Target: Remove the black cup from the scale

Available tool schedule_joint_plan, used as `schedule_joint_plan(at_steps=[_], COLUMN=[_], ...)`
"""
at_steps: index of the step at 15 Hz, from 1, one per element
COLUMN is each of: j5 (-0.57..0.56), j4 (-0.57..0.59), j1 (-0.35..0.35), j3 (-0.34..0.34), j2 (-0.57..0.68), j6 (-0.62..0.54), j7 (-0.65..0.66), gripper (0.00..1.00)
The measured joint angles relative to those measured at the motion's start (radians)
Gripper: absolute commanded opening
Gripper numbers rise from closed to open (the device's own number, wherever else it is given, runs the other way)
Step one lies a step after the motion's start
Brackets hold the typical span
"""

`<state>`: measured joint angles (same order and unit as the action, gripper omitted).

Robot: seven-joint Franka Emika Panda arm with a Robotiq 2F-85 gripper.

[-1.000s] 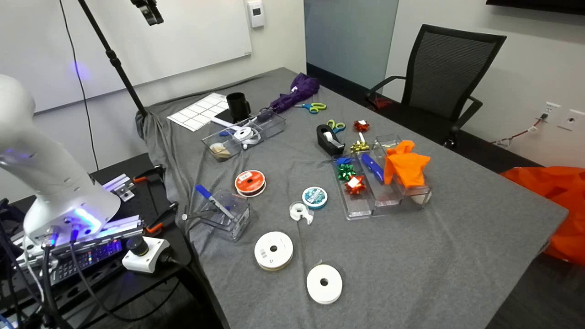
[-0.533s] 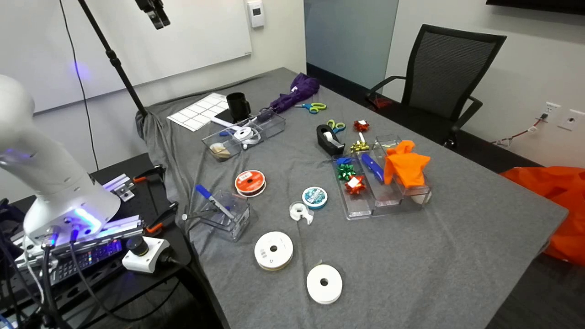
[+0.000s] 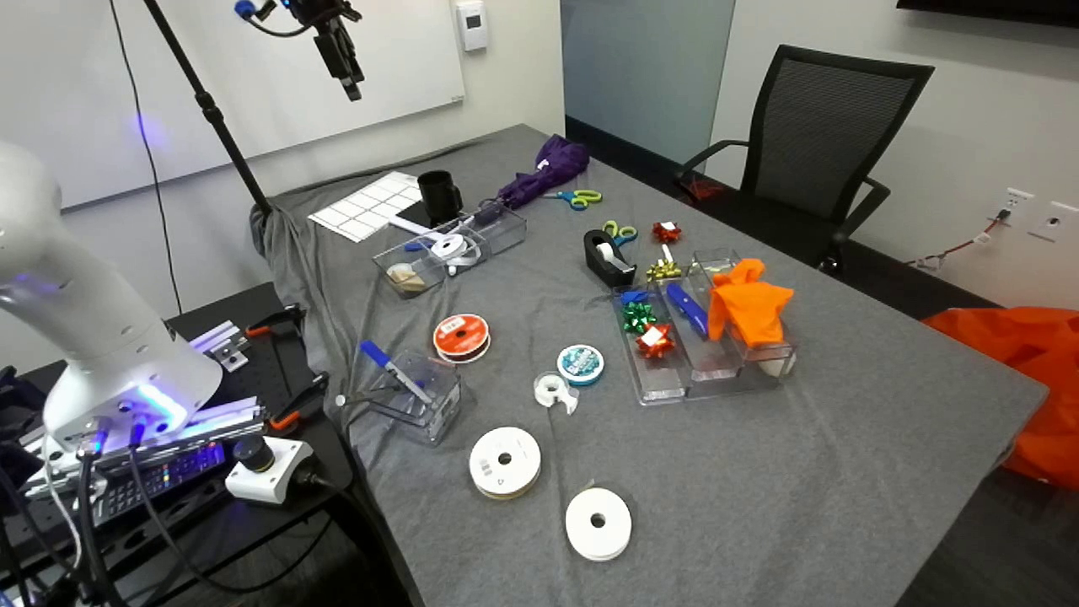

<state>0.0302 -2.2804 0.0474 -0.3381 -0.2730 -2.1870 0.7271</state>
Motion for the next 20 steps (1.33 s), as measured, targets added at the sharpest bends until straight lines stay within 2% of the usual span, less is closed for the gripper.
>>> schedule_joint_plan(at_steps=[4, 11, 15, 20], j5=[0.117, 0.345, 0.334, 0.236], j4=[0.002, 0.029, 0.06, 0.125], j1=[0.052, 0.104, 0.105, 0.114], j3=[0.038, 0.074, 0.091, 0.118], j2=[0.108, 0.223, 0.3, 0.425], j6=[-0.129, -0.267, -0.294, -0.291], j7=[-0.035, -0.08, -0.038, 0.075], gripper=[1.0, 1.0, 1.0, 1.0])
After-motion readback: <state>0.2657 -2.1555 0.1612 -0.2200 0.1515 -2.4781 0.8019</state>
